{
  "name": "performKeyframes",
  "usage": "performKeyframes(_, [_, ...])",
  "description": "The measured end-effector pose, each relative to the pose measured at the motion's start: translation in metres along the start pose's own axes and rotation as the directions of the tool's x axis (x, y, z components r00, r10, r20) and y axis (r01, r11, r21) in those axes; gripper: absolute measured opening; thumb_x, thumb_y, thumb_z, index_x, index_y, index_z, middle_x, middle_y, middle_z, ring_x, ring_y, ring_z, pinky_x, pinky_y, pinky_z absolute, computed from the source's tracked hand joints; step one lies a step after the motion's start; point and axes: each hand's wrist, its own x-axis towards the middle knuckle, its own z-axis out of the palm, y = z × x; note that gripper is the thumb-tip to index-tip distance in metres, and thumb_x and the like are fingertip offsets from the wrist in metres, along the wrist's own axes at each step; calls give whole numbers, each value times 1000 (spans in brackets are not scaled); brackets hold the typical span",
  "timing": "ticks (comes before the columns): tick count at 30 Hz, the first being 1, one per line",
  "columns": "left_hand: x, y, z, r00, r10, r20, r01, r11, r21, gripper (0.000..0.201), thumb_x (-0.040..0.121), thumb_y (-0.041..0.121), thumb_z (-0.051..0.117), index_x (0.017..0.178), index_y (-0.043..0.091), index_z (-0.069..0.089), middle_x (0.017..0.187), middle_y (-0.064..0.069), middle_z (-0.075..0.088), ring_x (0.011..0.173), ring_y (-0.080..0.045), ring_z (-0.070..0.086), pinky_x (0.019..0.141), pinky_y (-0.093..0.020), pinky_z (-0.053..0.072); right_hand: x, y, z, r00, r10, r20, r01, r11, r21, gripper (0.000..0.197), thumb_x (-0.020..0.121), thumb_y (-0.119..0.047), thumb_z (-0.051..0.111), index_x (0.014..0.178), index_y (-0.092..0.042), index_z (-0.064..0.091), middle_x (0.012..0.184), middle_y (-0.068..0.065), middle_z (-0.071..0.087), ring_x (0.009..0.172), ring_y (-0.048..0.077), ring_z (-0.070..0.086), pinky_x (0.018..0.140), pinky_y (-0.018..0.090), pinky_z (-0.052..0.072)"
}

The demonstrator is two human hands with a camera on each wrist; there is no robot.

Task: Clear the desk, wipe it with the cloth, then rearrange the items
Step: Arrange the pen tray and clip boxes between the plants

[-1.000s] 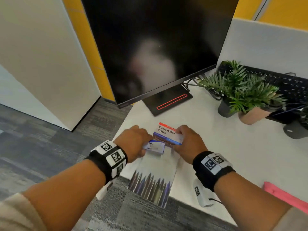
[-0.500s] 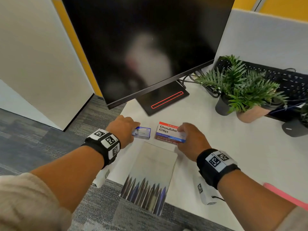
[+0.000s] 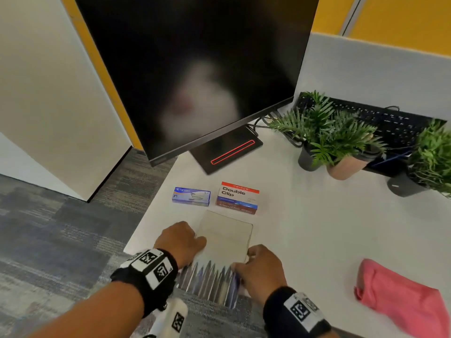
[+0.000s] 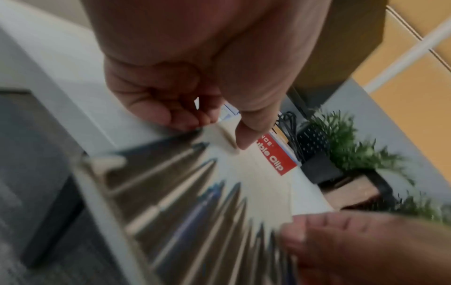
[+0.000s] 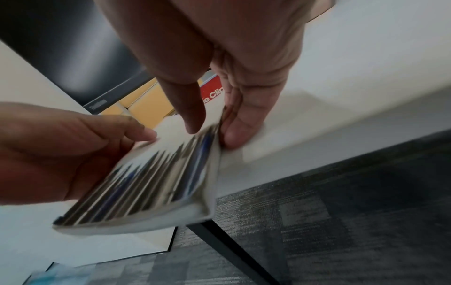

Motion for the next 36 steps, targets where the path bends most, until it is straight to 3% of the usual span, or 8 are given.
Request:
performKeyframes(2, [-1,3,3,994,54,98,-46,995,-88,29,83,37,60,75,9,59,77,-5,60,75,-21,57,74,-29,46,0,4,-2,1000,0,3,0,999,45,49,84,-30,72,126,-13,52,110,1,62,76,8,58,51,9,40])
performKeyframes(4, [-7,6,8,974,121,189,-65,958,-279,22,87,35,59,90,14,63,89,1,68,83,-16,63,84,-31,51,-5,4,-7,999,24,22,-27,990,137,42,85,-26,72,119,-13,52,94,-1,61,61,2,53,41,8,37])
performKeyframes(10, [-42,82,7,869,388,308,-54,691,-721,24,96,23,54,119,22,62,113,1,73,106,-20,69,100,-44,50,-15,34,-66,993,3,-121,45,917,397,39,74,-37,73,108,-31,55,95,1,65,90,20,65,82,36,56])
performKeyframes(14, [-53,149,16,797,499,341,-46,613,-789,24,97,24,52,119,23,62,115,-1,72,109,-23,68,98,-46,51,-27,59,-129,995,-56,-82,98,636,765,40,82,-29,72,120,-22,61,107,5,74,101,23,70,96,46,53])
performKeyframes(21, [-47,257,75,796,427,429,-95,788,-608,21,85,18,60,99,2,60,87,-17,66,71,-23,59,65,-31,49,4,121,-221,966,107,-235,115,640,760,19,94,-22,61,104,-9,69,98,14,76,95,36,71,89,54,55])
performKeyframes(25, [-34,306,112,823,388,415,-132,840,-526,2,86,9,58,85,8,60,73,-11,56,50,-14,52,50,-20,46,50,155,-264,944,196,-264,65,675,735,18,93,-22,61,102,-8,68,100,15,74,98,38,68,88,49,56])
performKeyframes(32, [5,349,156,878,324,352,-186,909,-373,12,82,17,63,89,7,62,82,-11,60,67,-20,54,61,-27,50,120,184,-302,958,155,-240,28,786,618,33,93,-24,60,120,-4,63,106,11,69,93,28,64,84,33,52])
performKeyframes(36, [18,360,169,882,373,287,-412,906,91,38,76,31,66,110,19,52,113,-4,54,105,-24,56,95,-32,48,138,199,-318,954,15,-300,-19,1000,-13,63,88,-47,60,138,-11,45,129,13,52,123,30,49,101,32,41])
